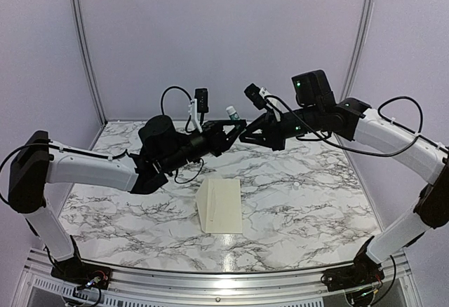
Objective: Place the letter into the envelope and seal it
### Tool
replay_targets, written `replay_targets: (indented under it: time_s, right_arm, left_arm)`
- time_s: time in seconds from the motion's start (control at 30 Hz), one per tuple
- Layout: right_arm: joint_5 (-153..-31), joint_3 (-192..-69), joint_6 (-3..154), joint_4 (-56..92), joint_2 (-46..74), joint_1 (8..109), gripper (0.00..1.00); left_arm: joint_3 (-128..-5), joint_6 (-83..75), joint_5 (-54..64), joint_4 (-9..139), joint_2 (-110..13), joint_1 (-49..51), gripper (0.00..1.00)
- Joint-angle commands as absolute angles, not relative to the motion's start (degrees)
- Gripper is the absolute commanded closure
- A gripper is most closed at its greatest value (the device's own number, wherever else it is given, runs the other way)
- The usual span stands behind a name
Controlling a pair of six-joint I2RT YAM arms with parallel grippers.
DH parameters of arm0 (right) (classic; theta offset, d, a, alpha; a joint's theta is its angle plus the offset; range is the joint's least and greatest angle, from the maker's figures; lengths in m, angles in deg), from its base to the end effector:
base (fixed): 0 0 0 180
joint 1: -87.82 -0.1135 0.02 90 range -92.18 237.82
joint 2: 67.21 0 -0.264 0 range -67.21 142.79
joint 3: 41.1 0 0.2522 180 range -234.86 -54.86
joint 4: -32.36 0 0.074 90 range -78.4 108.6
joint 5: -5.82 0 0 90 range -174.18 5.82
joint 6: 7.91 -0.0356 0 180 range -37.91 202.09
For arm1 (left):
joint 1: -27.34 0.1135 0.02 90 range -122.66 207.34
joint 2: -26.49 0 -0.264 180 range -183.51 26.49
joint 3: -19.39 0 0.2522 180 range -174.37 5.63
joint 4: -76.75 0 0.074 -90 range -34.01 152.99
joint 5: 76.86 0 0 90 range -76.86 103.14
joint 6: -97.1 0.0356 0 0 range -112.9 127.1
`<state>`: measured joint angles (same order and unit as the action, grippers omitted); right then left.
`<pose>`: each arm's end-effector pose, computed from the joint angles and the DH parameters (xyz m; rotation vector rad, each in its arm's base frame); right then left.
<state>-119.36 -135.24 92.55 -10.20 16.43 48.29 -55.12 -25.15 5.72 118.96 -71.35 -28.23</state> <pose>0.2385 0.2234 0.3671 -1.2383 1.7717 0.9492 0.2173 -0.3251 0.3105 0.3982 1.3153 -1.3917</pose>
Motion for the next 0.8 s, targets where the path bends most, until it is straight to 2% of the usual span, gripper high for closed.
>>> replay_targets:
  time_s: [0.0, 0.1, 0.43, 0.77]
  right_arm:
    - [-119.3, -136.5, 92.8, -8.3, 16.0, 48.1, 0.98]
    - [-119.3, -136.1, 92.8, -8.3, 15.9, 48.0, 0.98]
    - [-120.2, -136.0, 92.7, -8.3, 16.4, 48.1, 0.98]
    - [-120.8, -135.7, 92.9, -8.7, 16.4, 48.1, 0.98]
  left_arm:
    - [-53.8, -24.7, 6.1, 120.8, -69.9, -28.6, 0.67]
    - [-52.3, -23.5, 8.0, 120.9, -68.4, -28.6, 0.63]
    - [-51.9, -22.5, 8.4, 121.9, -67.4, -28.6, 0.61]
    - [-52.4, -21.8, 7.8, 123.9, -68.2, -28.6, 0.64]
